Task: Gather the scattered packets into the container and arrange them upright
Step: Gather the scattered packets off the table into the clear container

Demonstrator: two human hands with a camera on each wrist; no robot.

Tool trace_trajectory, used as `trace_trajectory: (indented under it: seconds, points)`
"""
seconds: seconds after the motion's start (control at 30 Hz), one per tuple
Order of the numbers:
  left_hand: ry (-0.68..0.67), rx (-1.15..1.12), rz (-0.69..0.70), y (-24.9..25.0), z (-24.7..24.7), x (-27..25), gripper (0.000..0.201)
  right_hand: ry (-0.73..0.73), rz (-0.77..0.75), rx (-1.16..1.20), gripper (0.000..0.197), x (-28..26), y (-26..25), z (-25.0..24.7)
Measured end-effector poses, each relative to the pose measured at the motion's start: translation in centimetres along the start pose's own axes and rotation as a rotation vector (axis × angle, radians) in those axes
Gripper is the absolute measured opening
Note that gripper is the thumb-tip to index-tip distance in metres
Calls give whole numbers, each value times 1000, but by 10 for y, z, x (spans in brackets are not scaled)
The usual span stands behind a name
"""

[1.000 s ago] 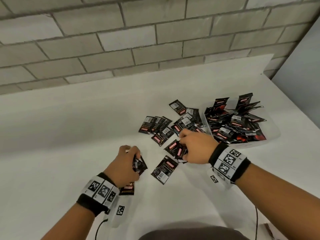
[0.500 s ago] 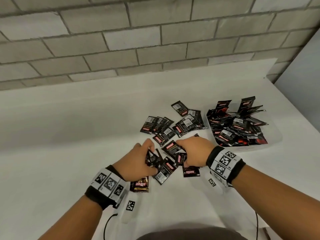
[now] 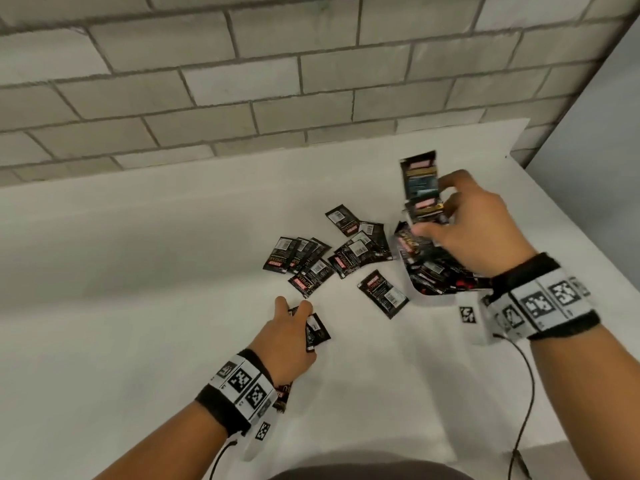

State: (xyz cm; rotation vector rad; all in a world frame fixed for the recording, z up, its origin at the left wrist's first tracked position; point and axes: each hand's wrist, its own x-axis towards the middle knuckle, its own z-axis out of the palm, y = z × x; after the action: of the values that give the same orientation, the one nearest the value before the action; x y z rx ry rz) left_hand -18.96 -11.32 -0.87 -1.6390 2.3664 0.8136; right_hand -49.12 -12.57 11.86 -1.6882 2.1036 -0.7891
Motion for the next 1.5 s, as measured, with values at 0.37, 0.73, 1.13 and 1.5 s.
trace_trajectory:
  seconds: [0.37, 0.73, 1.13, 1.5]
  points:
    - [-25, -17, 63, -6, -11, 12, 44, -164, 204, -188, 80, 8, 76, 10]
    - [174, -199, 389, 125, -98, 71, 54, -156, 121, -121, 32, -8, 82, -8]
    - [56, 315, 788, 217, -57, 151, 107, 98, 63, 73, 42, -12, 88, -14]
    - [-24, -170, 782, 172, -71, 143, 132, -136, 223, -365, 47, -7, 114, 5]
